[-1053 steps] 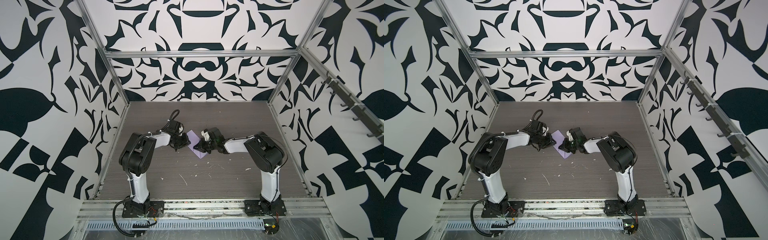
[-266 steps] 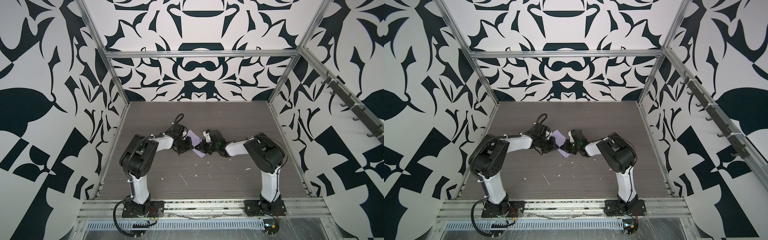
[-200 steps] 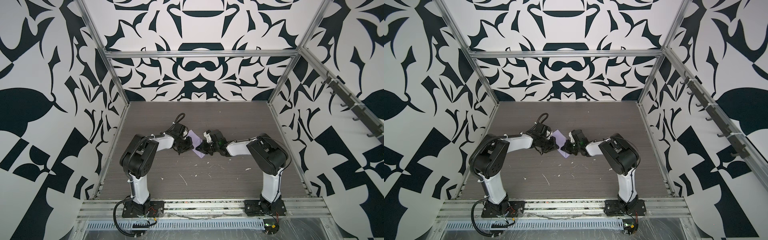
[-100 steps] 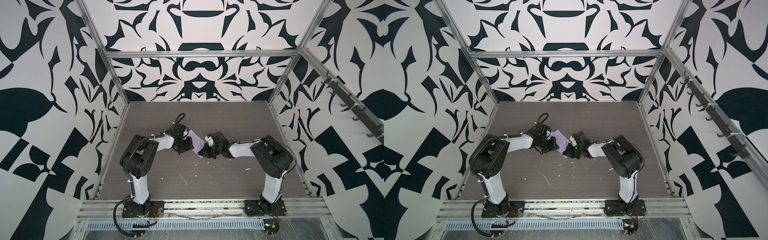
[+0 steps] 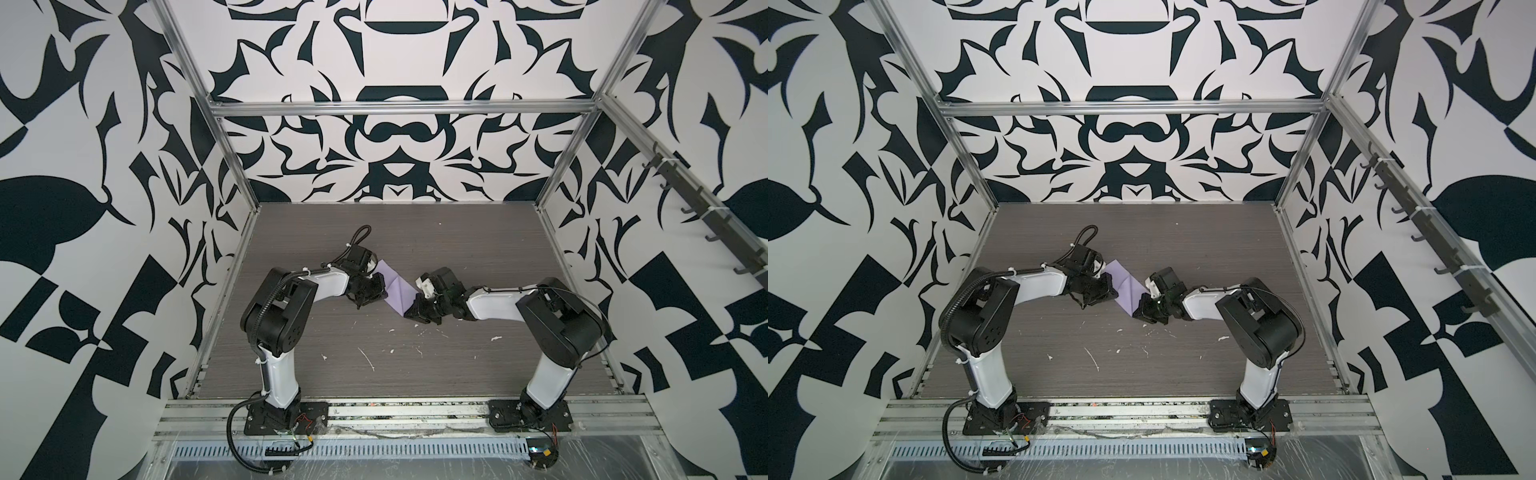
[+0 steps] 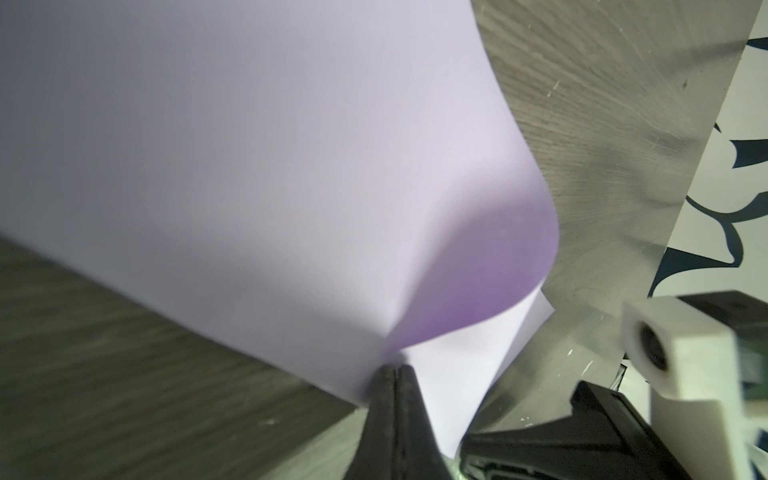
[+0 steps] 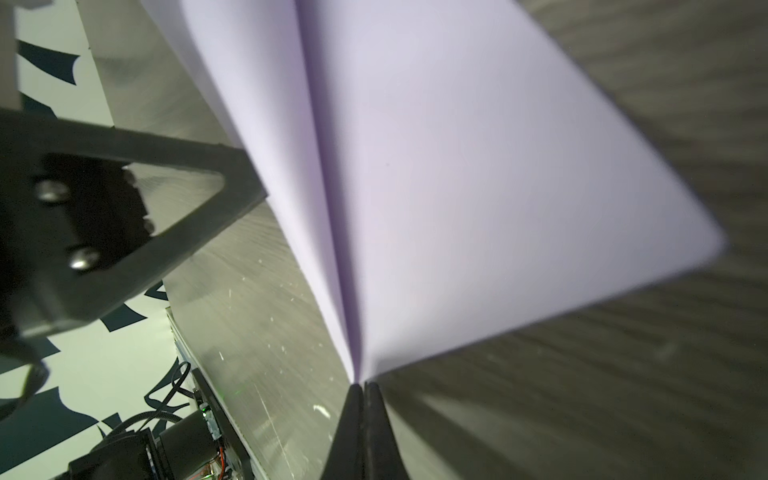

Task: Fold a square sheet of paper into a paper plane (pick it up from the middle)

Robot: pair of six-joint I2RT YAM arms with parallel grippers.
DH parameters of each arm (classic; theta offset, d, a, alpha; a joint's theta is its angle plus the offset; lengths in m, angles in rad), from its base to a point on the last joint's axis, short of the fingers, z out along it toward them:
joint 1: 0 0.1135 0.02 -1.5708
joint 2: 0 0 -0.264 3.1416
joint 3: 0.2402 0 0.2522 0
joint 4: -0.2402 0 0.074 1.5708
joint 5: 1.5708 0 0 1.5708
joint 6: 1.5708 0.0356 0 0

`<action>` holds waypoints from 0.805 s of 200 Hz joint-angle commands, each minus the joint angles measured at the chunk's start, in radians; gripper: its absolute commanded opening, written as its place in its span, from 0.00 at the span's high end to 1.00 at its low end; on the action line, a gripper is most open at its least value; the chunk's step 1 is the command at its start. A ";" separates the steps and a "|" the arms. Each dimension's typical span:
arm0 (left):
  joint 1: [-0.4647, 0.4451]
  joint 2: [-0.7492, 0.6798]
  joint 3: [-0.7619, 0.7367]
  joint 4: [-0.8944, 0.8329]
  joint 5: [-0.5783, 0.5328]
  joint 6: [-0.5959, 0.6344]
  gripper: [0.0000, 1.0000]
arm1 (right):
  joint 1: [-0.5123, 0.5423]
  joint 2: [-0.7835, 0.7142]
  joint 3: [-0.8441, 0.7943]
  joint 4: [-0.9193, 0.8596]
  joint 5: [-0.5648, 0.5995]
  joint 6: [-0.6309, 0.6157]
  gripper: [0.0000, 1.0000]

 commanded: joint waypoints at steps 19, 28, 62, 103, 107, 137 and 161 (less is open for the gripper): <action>-0.001 0.059 -0.010 -0.070 -0.086 0.017 1.00 | -0.009 0.025 0.188 -0.048 0.006 -0.113 1.00; 0.000 0.063 -0.010 -0.070 -0.086 0.017 1.00 | -0.015 0.064 0.214 -0.037 -0.003 -0.107 1.00; 0.000 0.070 -0.013 -0.069 -0.080 0.017 1.00 | -0.037 0.164 0.272 0.016 -0.045 -0.085 1.00; 0.000 0.071 -0.012 -0.072 -0.083 0.017 1.00 | -0.046 0.174 0.232 0.017 -0.035 -0.086 1.00; 0.000 0.071 -0.011 -0.072 -0.083 0.017 1.00 | -0.049 0.170 0.222 0.019 -0.034 -0.086 1.00; 0.000 0.070 -0.013 -0.075 -0.086 0.018 1.00 | -0.073 0.123 0.134 -0.012 -0.005 -0.119 1.00; -0.001 0.067 -0.013 -0.078 -0.086 0.023 1.00 | -0.097 0.069 0.099 -0.070 0.026 -0.179 1.00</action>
